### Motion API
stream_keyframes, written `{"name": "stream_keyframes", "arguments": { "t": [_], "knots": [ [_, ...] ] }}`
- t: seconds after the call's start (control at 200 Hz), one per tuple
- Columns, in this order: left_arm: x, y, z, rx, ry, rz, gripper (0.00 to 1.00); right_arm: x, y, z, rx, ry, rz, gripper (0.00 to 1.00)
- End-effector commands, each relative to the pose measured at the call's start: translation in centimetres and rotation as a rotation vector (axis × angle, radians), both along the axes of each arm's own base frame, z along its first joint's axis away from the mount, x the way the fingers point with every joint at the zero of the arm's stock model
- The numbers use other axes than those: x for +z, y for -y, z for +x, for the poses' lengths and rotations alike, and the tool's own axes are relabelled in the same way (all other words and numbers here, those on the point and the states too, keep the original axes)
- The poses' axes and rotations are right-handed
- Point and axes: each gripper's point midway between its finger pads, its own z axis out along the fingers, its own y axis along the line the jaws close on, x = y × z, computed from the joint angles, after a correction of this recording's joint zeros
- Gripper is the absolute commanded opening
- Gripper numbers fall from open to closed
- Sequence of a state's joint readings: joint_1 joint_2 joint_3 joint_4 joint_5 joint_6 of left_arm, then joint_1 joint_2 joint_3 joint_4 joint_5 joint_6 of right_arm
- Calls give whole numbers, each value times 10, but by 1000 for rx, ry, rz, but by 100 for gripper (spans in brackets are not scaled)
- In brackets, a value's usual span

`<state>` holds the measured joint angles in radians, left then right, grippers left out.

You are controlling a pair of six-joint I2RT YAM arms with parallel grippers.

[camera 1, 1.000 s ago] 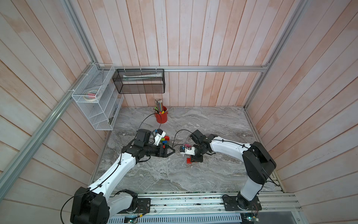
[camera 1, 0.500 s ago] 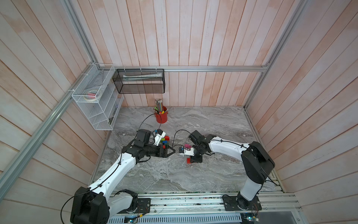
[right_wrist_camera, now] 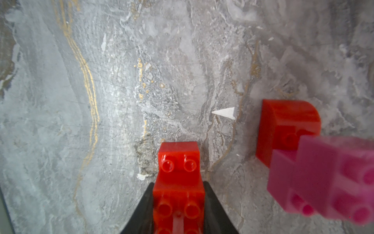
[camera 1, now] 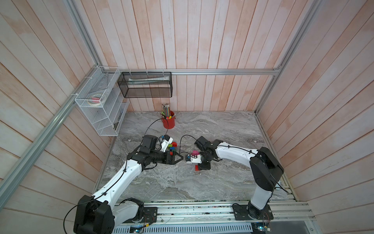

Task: Assemble the letter s with lego
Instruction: Assemble the lego brick with the lego brick.

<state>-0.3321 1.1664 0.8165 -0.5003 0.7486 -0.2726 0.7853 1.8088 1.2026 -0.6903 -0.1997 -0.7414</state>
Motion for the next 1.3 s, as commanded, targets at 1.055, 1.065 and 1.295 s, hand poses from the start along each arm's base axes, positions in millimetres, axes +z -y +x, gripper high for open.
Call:
{"name": "stream_keyframes", "arguments": {
  "t": [1.055, 1.065, 1.295],
  "knots": [
    [-2, 0, -2, -27, 20, -15, 100, -11, 26, -21, 22, -88, -99, 20],
    [-2, 0, -2, -26, 18, -15, 100, -12, 26, -21, 23, -88, -100, 20],
    [-4, 0, -2, -28, 18, -16, 100, -7, 26, -20, 19, -78, -97, 20]
  ]
}}
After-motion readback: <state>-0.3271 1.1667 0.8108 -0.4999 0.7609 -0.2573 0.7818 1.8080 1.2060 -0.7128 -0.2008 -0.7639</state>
